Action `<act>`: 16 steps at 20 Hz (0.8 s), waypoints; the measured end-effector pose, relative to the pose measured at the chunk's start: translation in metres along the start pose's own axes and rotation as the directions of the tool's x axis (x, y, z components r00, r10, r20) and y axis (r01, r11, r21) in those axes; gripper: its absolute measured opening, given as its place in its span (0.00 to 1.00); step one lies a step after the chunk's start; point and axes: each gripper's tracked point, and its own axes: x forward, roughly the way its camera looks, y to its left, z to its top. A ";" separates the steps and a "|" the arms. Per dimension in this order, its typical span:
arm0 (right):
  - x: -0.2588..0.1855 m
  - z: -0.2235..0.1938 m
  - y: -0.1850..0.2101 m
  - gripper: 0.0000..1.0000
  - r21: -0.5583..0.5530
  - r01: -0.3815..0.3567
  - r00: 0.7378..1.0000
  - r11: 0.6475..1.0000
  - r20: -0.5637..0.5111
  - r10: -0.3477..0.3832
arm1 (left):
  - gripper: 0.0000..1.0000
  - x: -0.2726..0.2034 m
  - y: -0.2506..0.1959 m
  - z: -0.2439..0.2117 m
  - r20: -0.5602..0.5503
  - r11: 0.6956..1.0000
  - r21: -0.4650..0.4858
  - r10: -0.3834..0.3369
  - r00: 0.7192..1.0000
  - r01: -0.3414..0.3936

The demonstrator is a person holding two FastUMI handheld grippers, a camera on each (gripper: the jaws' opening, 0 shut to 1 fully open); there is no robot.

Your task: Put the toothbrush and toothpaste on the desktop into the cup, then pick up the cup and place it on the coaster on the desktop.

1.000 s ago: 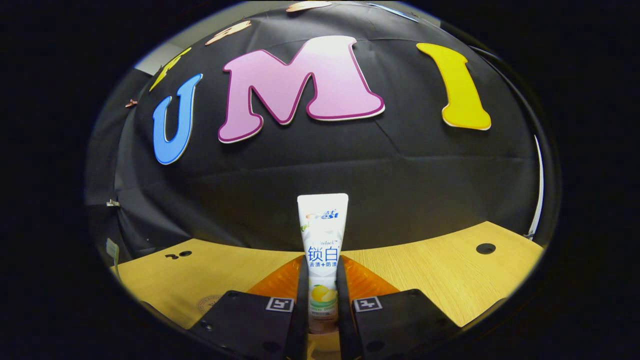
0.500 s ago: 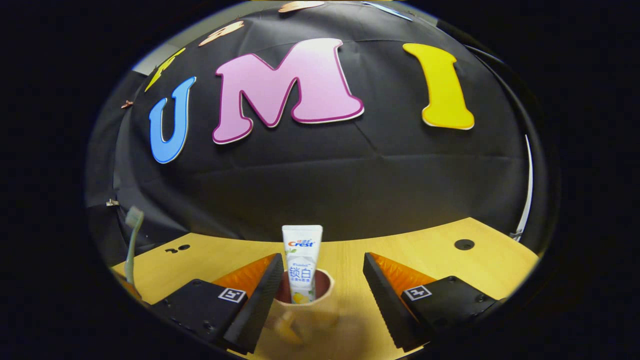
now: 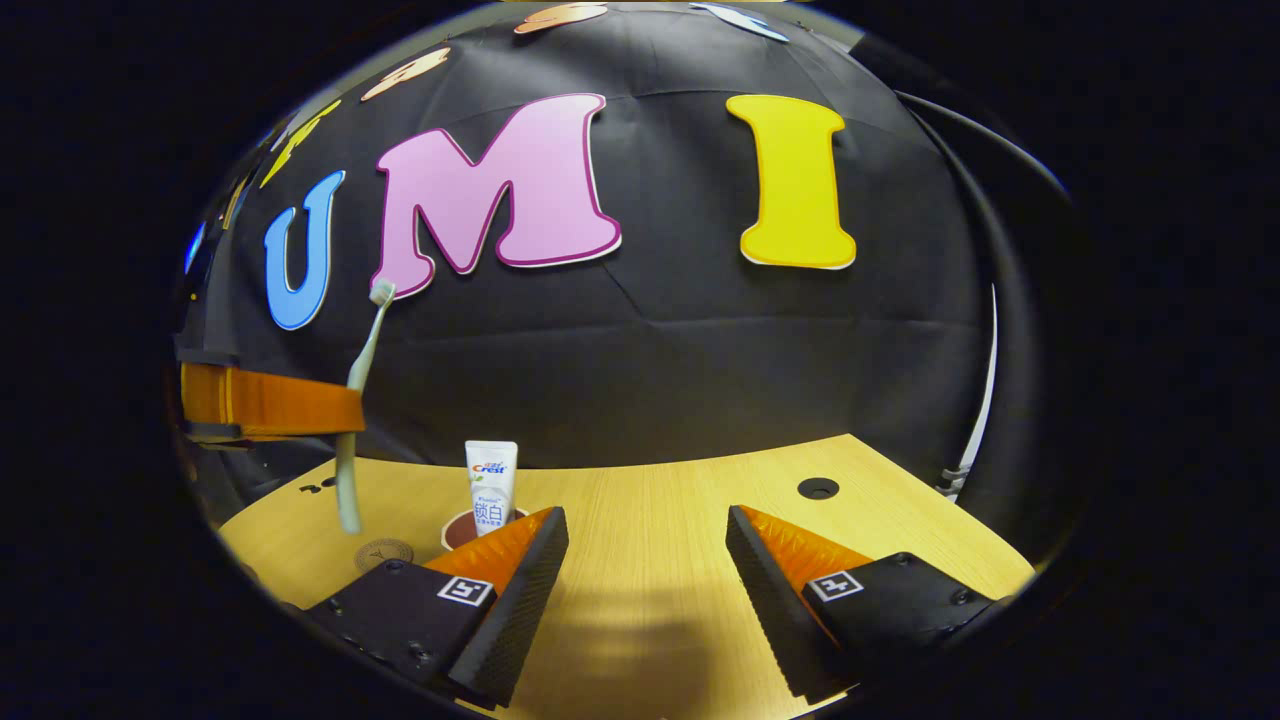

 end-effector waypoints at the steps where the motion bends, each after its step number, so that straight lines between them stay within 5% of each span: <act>1: 0.000 -0.004 -0.006 0.98 0.010 0.006 1.000 1.000 -0.015 -0.006 | 0.06 0.009 -0.002 0.003 0.026 1.000 0.005 -0.001 1.000 0.001; 8: -0.003 -0.013 -0.022 0.98 0.016 -0.005 0.999 1.000 -0.044 0.006 | 0.06 0.059 0.010 -0.024 0.078 0.999 0.041 0.017 0.997 -0.020; 16: -0.008 -0.036 -0.021 0.98 0.001 -0.023 0.996 1.000 -0.089 0.023 | 0.08 0.066 0.019 -0.058 0.058 0.994 0.102 0.030 0.998 -0.035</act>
